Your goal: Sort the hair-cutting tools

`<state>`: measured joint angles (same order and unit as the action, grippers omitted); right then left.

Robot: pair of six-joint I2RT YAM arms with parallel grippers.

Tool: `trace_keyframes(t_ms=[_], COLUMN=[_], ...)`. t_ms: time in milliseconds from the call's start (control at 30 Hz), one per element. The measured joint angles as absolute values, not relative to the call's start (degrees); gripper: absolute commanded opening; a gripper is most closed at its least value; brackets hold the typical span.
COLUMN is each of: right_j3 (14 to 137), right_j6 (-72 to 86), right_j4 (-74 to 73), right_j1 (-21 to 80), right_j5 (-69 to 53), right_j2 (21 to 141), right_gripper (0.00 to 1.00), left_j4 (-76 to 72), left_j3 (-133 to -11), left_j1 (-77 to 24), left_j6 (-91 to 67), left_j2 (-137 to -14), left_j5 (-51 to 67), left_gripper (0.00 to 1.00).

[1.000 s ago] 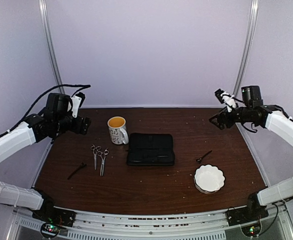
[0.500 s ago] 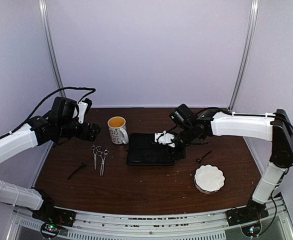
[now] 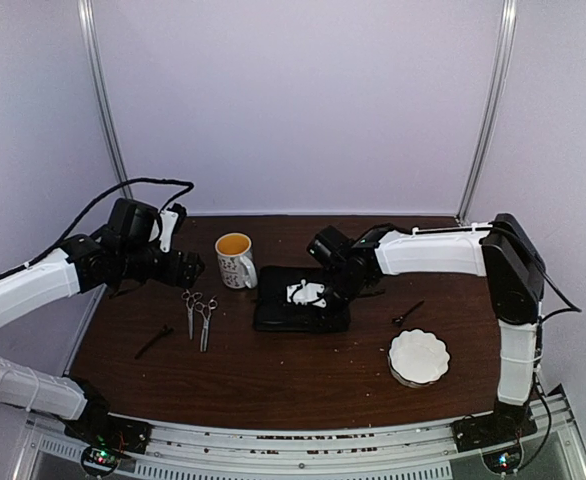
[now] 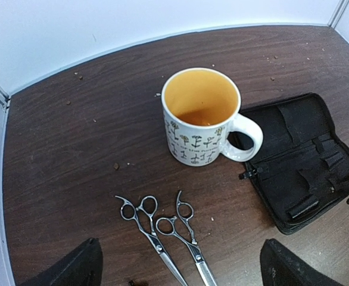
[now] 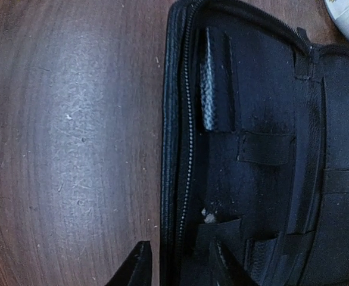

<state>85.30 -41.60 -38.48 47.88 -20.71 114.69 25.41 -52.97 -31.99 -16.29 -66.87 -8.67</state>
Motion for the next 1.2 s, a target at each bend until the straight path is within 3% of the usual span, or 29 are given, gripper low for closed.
trace_keyframes(t_ms=[200,400,1200], right_j3=[86.11,84.90,65.71], right_j6=[-41.76,-41.74,-43.81], right_j4=[-39.27,-38.89,-39.42], right_j1=[47.88,48.23,63.00], right_j5=[-20.01,-19.55,-20.93], right_j2=[117.86,117.58,104.51], right_gripper=[0.11,0.01,0.00], left_j4=[25.39,25.39,31.68], left_j3=[-52.93,-52.93,-57.17], left_j1=[-31.99,-31.99,-31.99], left_j6=[-16.53,-16.71,-21.76], left_j2=[-68.86,-70.41,-81.06], left_j5=[-8.45,-8.29,-12.10], left_gripper=[0.95,0.95,0.88])
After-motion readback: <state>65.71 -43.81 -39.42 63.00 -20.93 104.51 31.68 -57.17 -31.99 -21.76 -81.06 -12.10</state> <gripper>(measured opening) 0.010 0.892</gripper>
